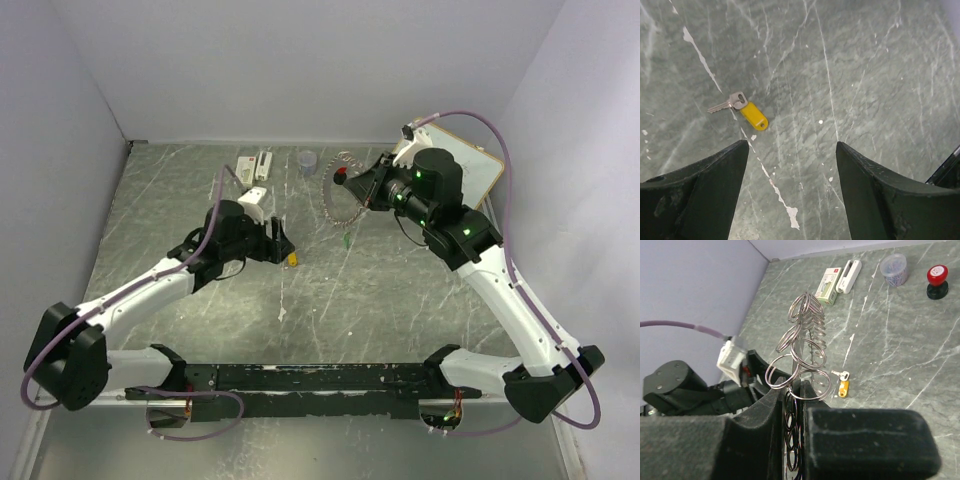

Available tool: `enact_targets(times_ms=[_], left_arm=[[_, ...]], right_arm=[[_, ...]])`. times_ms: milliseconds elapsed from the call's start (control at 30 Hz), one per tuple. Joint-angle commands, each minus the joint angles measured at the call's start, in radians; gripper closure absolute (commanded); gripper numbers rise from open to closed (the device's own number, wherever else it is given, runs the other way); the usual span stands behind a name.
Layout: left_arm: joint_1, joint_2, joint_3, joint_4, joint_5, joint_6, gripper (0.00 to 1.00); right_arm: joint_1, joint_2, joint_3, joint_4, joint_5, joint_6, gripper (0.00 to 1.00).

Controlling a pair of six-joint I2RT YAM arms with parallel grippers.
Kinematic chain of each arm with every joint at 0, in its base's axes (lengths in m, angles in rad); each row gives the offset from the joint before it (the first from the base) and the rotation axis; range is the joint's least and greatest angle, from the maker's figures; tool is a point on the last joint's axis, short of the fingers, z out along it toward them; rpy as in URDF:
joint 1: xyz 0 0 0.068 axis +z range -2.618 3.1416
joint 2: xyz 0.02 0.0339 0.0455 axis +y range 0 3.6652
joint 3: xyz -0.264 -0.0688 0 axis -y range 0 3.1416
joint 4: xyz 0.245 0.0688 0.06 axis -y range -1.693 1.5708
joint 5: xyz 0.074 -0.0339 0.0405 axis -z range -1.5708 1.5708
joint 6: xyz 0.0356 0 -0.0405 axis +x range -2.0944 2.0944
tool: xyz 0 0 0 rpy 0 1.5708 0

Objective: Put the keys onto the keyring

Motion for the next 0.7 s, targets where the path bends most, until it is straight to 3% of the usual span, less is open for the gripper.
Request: enact_targets(times_ms=[0,667], left_arm=[[-0.018,0.061,-0.001,0.051,-0.054,0.005,0.18],[-0.02,0.407,0.108,0.27,-0.158,0.161,0.25]], right_arm=[[-0.007,-0.04,-0.006,0.029,-0.015,-0.012,1.0],[-0.027,-0.065,-0.049,0.037,-0.032,-0.041,1.0]])
